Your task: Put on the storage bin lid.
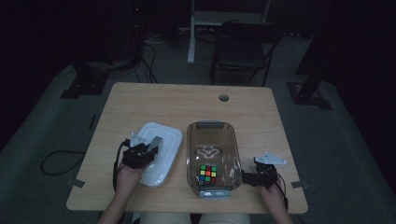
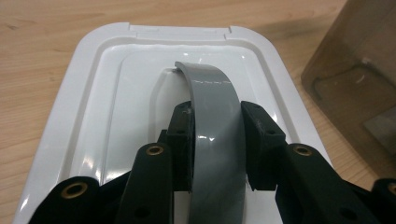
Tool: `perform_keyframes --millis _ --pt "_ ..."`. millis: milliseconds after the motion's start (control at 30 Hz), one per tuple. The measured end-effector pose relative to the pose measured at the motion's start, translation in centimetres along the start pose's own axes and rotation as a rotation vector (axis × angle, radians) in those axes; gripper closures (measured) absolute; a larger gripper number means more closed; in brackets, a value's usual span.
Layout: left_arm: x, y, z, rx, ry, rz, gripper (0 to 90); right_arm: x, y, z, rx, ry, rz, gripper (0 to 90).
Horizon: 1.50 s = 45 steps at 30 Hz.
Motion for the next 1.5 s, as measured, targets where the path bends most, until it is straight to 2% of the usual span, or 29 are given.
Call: perform_keyframes --millis 167,267,300,567,767,833,900,1000,1200,1367,1500 --pt "-0.6 -1.4 0.5 0.022 -0.016 -0.009 68.4 -0.9 0.1 -0.3 -0.011 0.000 0.045 12.7" --pt "-0.8 -2.1 1.0 0.033 -0.021 -0.018 68.4 -1.8 0.3 -0.5 -0.020 -0.021 0.078 13.1" --pt "-0.9 -2.5 1.3 0.040 -0.020 -0.017 68.4 -1.9 0.3 -0.6 -0.019 -0.029 0.070 13.1" --pt "-0.7 -4.7 3.1 0.076 0.016 -0.020 68.4 -2.6 0.2 -0.8 -0.021 -0.036 0.083 13.0" --pt "-0.3 -6.5 5.1 0.117 0.046 -0.019 68.4 -3.9 0.6 -0.9 -0.023 -0.051 0.099 12.7" --pt "-0.2 -6.7 5.3 0.123 0.051 -0.020 68.4 -4.2 0.8 -0.9 -0.018 -0.056 0.101 12.7" --pt "0.5 -7.5 6.2 0.141 0.074 -0.034 68.4 -4.9 1.0 -1.0 -0.026 -0.066 0.115 12.6" --pt "1.0 -7.8 6.7 0.145 0.096 -0.039 68.4 -5.7 1.5 -1.0 -0.035 -0.080 0.123 12.6" --pt "1.5 -8.0 7.4 0.160 0.097 -0.052 68.4 -6.8 2.4 -0.9 -0.051 -0.107 0.124 12.6" --pt "2.8 -7.5 8.3 0.157 0.136 -0.077 68.4 -8.1 3.6 -0.2 -0.060 -0.114 0.121 12.6" --pt "3.3 -7.1 8.8 0.156 0.146 -0.087 68.4 -8.8 4.4 0.4 -0.062 -0.121 0.118 12.7"
Point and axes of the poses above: each handheld gripper's, and its own axes: y roughly forward along the jaws, z roughly out of its top, x roughly to its right, the point moved 7 cm from there along y, roughly forward along the jaws, and after that the axes turned 10 degrees about y, right-handed, at the moved point
